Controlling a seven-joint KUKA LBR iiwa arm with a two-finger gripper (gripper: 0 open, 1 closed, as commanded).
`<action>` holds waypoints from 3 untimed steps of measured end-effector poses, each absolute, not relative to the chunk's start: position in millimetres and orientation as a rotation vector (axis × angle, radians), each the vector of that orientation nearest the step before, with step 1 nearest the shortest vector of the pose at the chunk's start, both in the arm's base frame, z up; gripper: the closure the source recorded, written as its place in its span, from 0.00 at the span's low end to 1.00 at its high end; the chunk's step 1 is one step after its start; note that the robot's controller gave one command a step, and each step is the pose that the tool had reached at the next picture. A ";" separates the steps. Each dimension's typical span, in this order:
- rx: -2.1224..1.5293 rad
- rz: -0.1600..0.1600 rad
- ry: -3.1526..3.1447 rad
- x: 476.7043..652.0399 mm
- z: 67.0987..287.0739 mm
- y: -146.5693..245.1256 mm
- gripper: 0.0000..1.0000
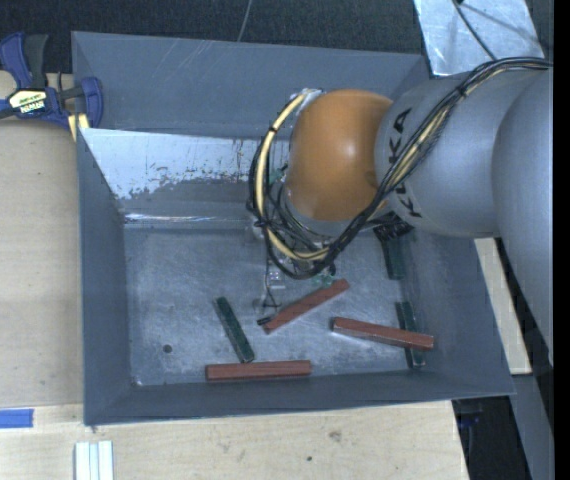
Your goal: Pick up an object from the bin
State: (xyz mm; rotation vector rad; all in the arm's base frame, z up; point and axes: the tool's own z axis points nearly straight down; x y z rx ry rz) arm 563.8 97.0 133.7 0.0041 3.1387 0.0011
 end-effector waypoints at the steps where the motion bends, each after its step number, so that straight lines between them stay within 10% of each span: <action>1: 0.004 0.001 3.139 563.8 133.7 97.0 0.00; 3: -0.186 -0.001 3.134 547.7 127.9 108.2 0.00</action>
Offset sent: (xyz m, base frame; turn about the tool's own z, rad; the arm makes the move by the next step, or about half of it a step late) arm -0.0712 -0.0397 -0.0514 0.2291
